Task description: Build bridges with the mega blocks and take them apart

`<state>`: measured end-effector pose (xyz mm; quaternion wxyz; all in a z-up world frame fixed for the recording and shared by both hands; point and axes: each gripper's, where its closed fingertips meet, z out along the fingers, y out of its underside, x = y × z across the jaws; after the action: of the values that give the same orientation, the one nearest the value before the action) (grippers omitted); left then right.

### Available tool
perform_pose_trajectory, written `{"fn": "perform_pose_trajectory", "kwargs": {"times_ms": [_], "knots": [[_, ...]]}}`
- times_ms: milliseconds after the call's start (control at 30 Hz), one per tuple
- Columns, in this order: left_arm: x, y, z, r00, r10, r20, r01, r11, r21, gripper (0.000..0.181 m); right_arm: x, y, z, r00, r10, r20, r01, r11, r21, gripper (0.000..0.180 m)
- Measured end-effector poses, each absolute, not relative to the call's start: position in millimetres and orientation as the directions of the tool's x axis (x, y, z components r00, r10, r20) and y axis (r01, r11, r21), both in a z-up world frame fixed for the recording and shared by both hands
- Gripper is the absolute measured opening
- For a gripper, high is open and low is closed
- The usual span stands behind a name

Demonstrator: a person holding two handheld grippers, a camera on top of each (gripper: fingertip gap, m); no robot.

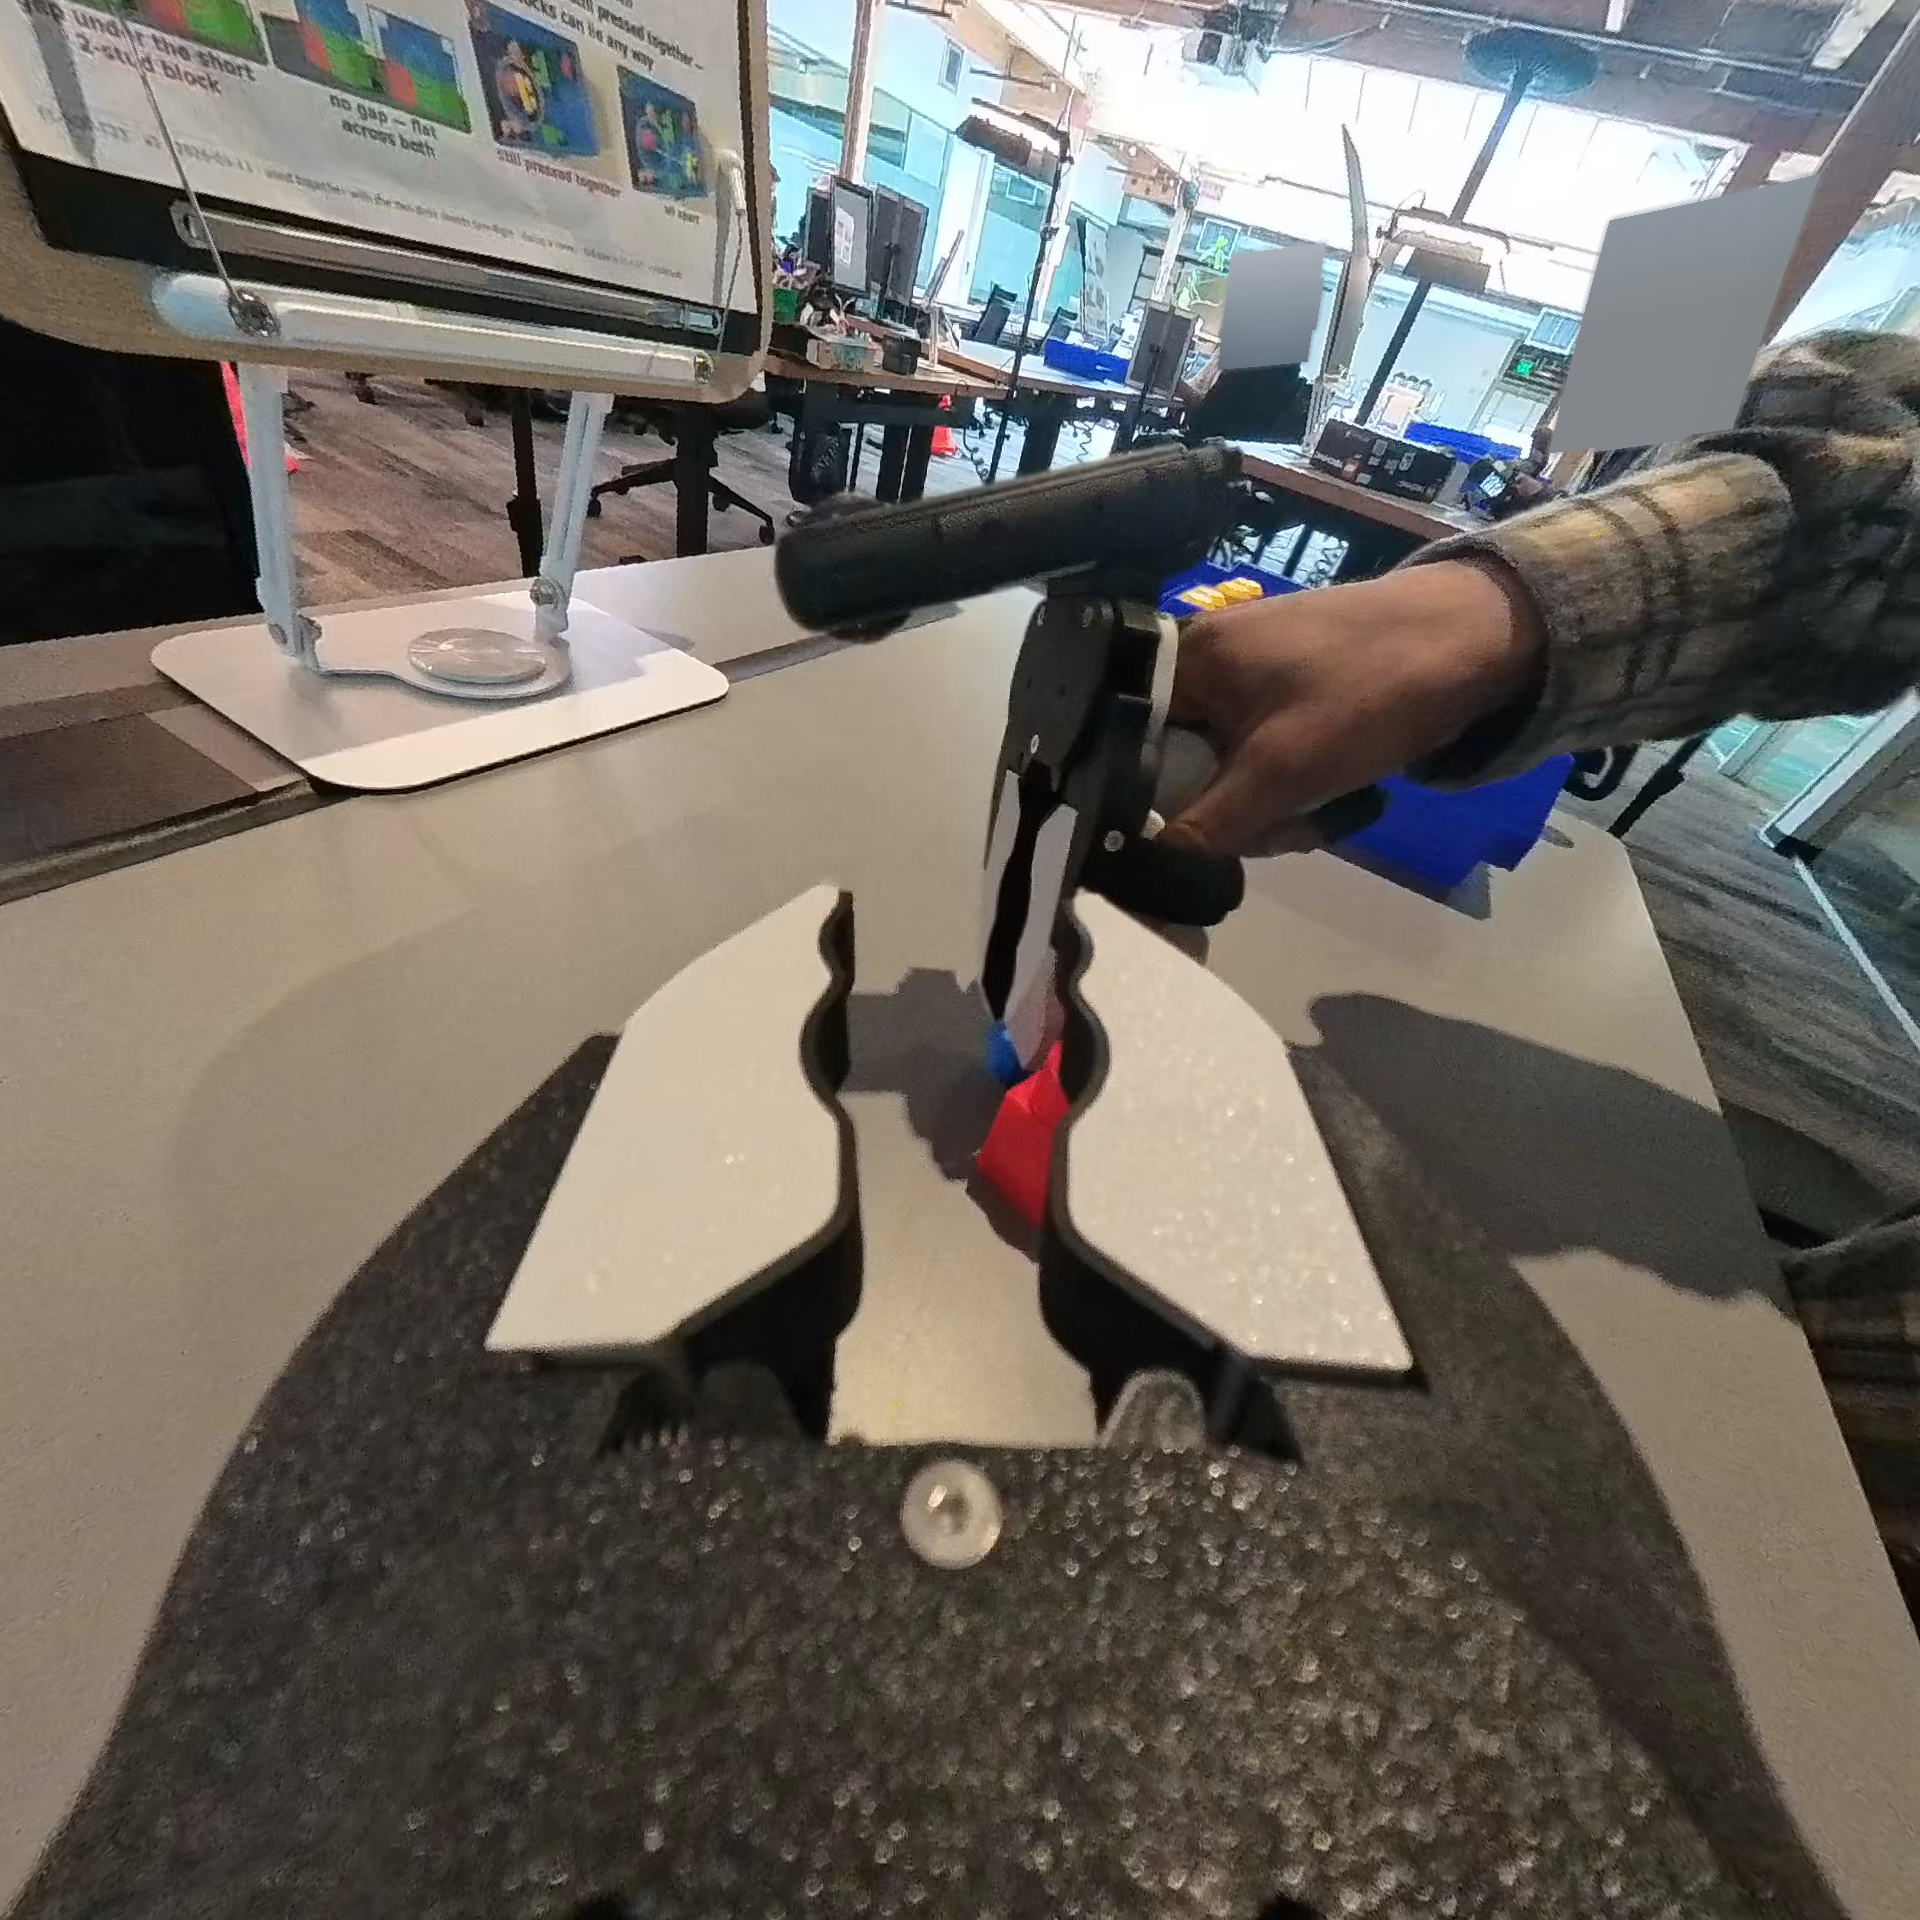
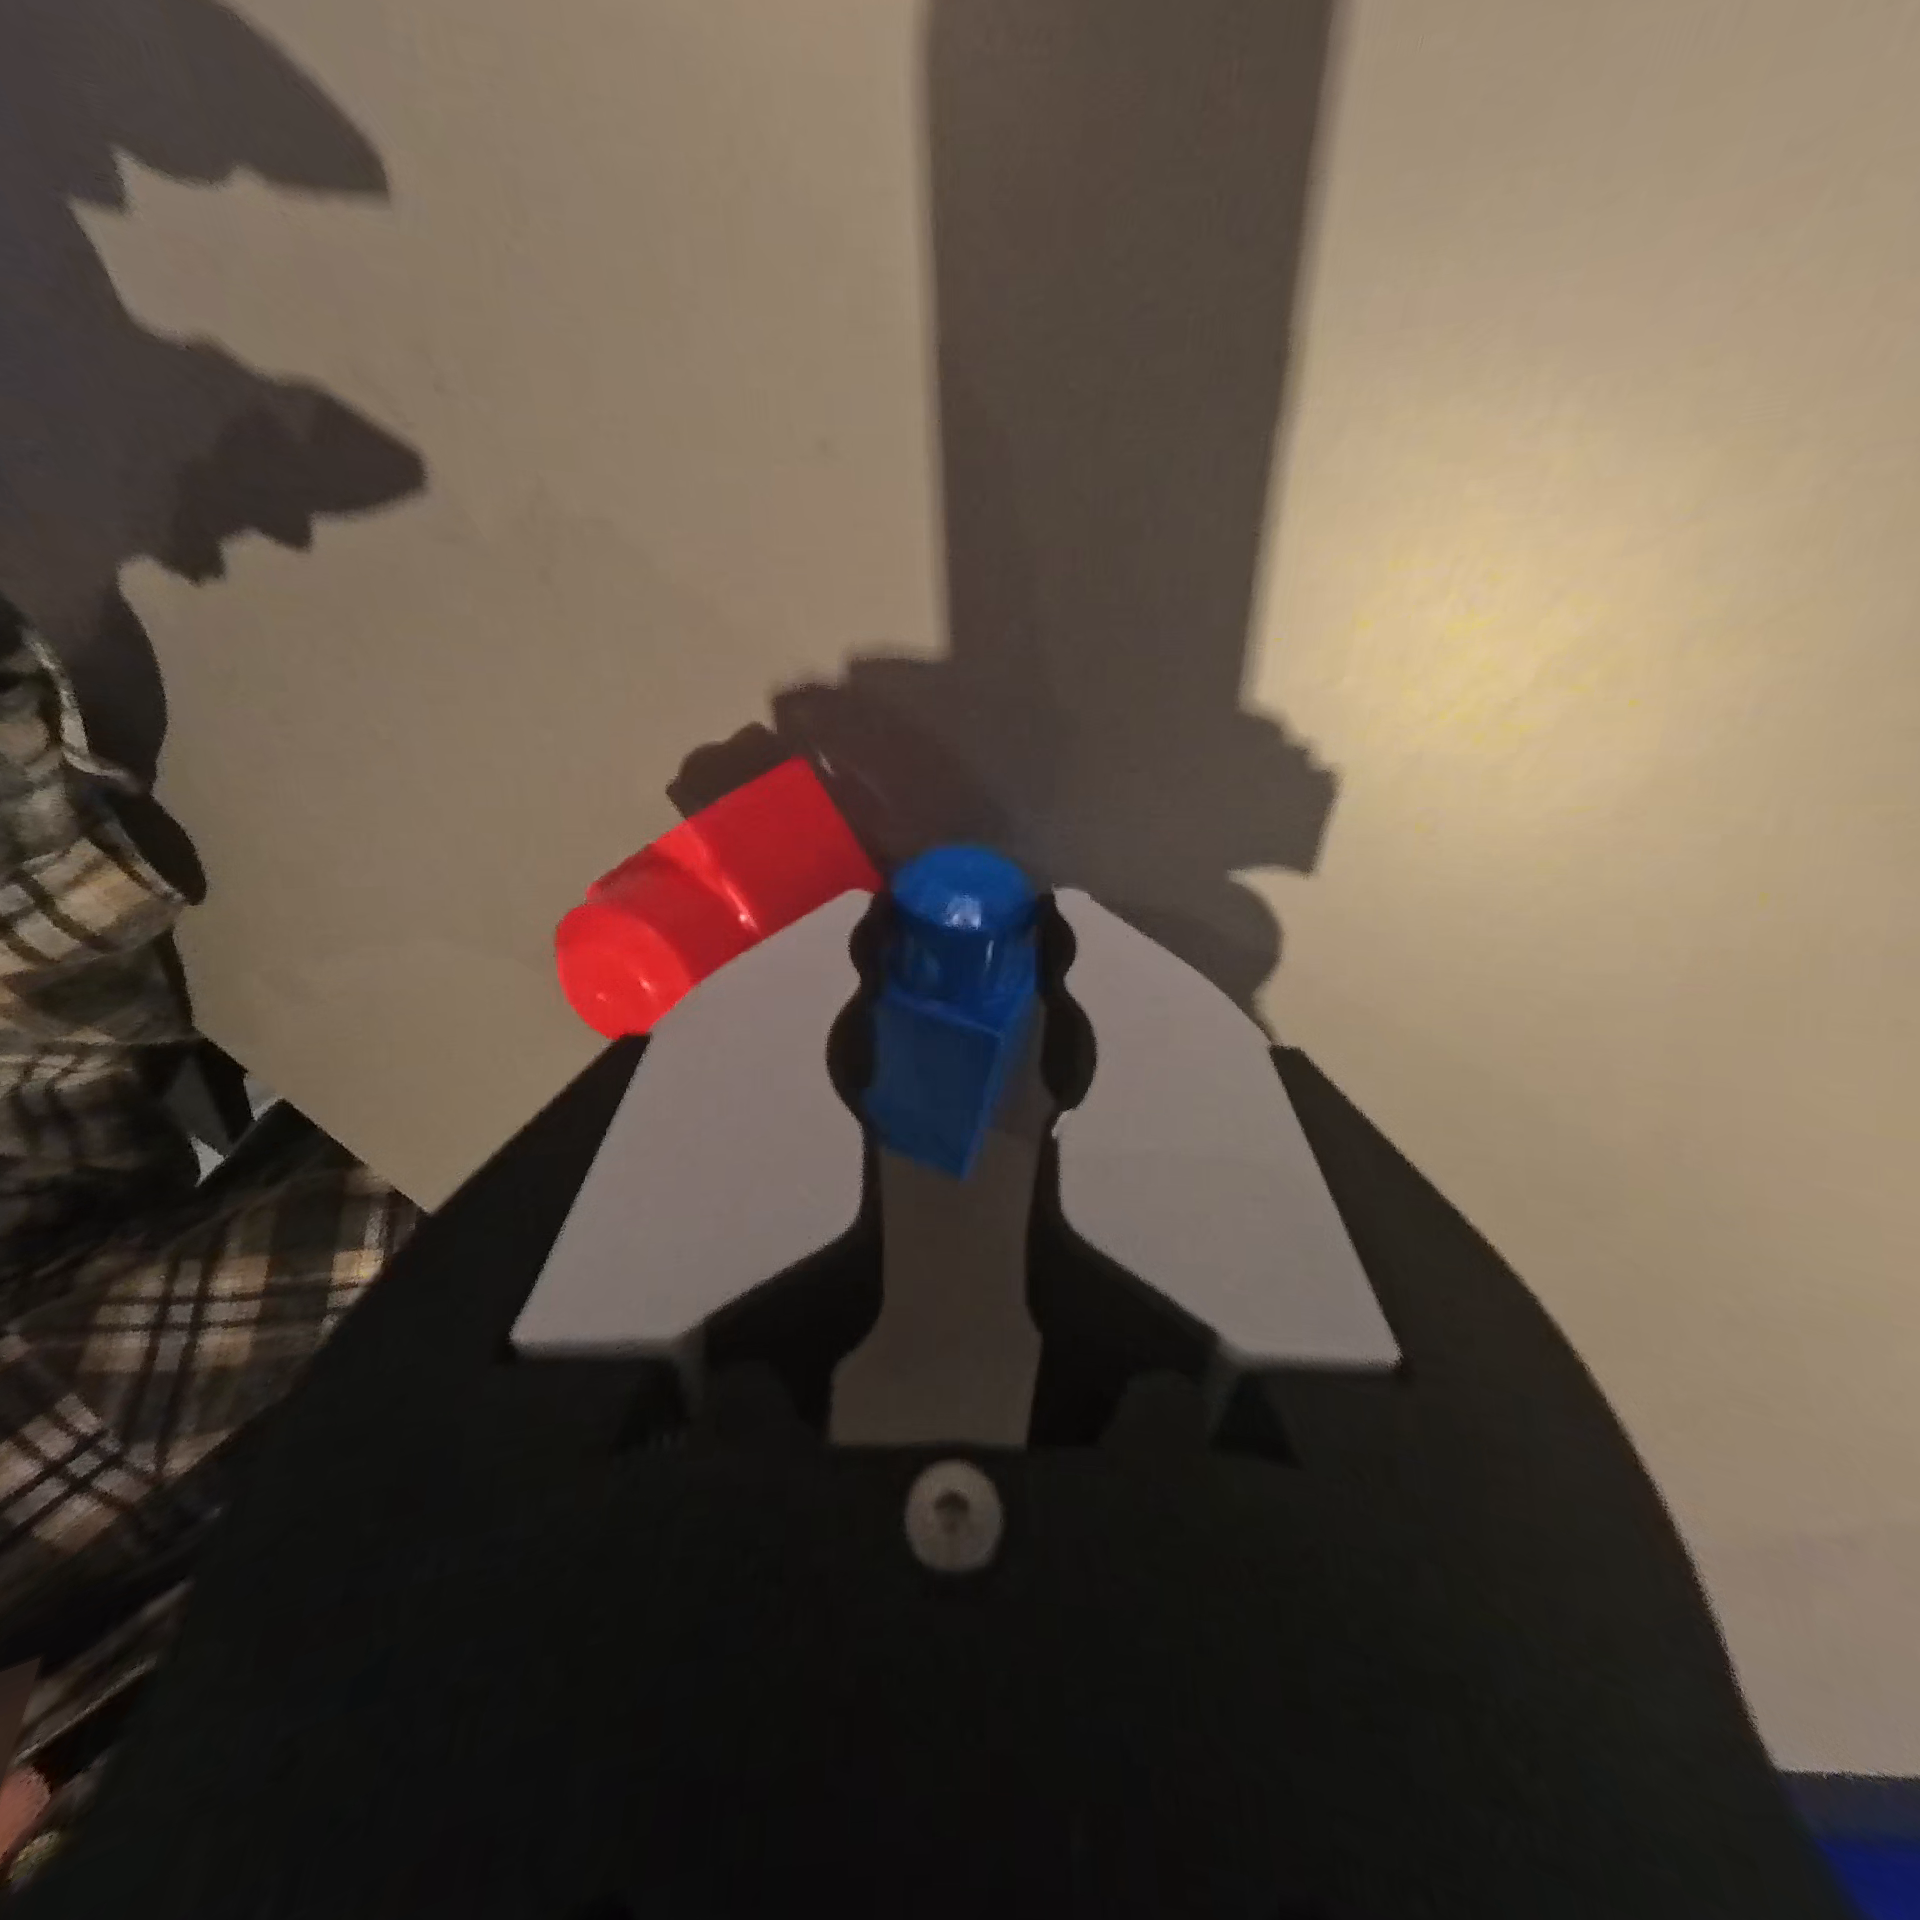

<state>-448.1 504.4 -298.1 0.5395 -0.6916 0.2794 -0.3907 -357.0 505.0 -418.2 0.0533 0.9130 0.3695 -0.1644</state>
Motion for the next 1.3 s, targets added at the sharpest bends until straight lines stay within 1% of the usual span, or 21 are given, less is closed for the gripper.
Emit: {"fn": "perform_pose_trajectory", "kwargs": {"times_ms": [200, 300, 367, 433, 533, 667, 800, 933, 1000, 1067, 1200, 1300], "knots": [[-448, 505, -300, 0.542, -0.806, 0.237, 0.03, -0.264, -0.964, 0.037, -354, 502, -422, 0.662, 0.68, -0.316, 0.708, -0.705, -0.035, 0.028], [-448, 505, -300, 0.54, -0.807, 0.241, 0.031, -0.267, -0.963, 0.037, -349, 503, -421, 0.621, 0.726, -0.296, 0.741, -0.666, -0.078, 0.027], [-447, 504, -299, 0.535, -0.809, 0.242, 0.033, -0.266, -0.963, 0.038, -347, 506, -417, 0.575, 0.764, -0.293, 0.762, -0.63, -0.147, 0.027], [-446, 503, -298, 0.53, -0.813, 0.241, 0.033, -0.265, -0.964, 0.037, -350, 508, -407, 0.497, 0.809, -0.313, 0.772, -0.578, -0.267, 0.027], [-445, 503, -298, 0.528, -0.815, 0.239, 0.03, -0.263, -0.964, 0.037, -351, 509, -391, 0.4, 0.862, -0.31, 0.738, -0.504, -0.448, 0.027], [-444, 503, -302, 0.529, -0.813, 0.243, 0.024, -0.272, -0.962, 0.037, -348, 506, -381, 0.291, 0.926, -0.242, 0.684, -0.378, -0.624, 0.027], [-445, 505, -304, 0.536, -0.809, 0.241, 0.017, -0.275, -0.961, 0.037, -352, 494, -372, 0.171, 0.974, -0.151, 0.587, -0.224, -0.778, 0.027], [-446, 506, -306, 0.541, -0.806, 0.241, 0.016, -0.277, -0.961, 0.037, -358, 477, -354, 0.066, 0.997, -0.038, 0.419, -0.062, -0.906, 0.027], [-445, 507, -308, 0.541, -0.805, 0.243, 0.01, -0.282, -0.959, 0.037, -360, 469, -354, 0.02, 1.0, 0.001, 0.365, -0.006, -0.931, 0.027], [-443, 507, -311, 0.54, -0.806, 0.242, 0.001, -0.288, -0.958, 0.037, -362, 466, -362, -0.006, 0.998, 0.056, 0.375, 0.054, -0.925, 0.027], [-442, 507, -314, 0.546, -0.806, 0.23, -0.021, -0.288, -0.958, 0.037, -366, 463, -378, -0.039, 0.998, 0.054, 0.414, 0.065, -0.908, 0.027], [-442, 507, -315, 0.546, -0.806, 0.23, -0.022, -0.288, -0.957, 0.036, -365, 463, -380, -0.053, 0.997, 0.055, 0.429, 0.073, -0.901, 0.027]]}}
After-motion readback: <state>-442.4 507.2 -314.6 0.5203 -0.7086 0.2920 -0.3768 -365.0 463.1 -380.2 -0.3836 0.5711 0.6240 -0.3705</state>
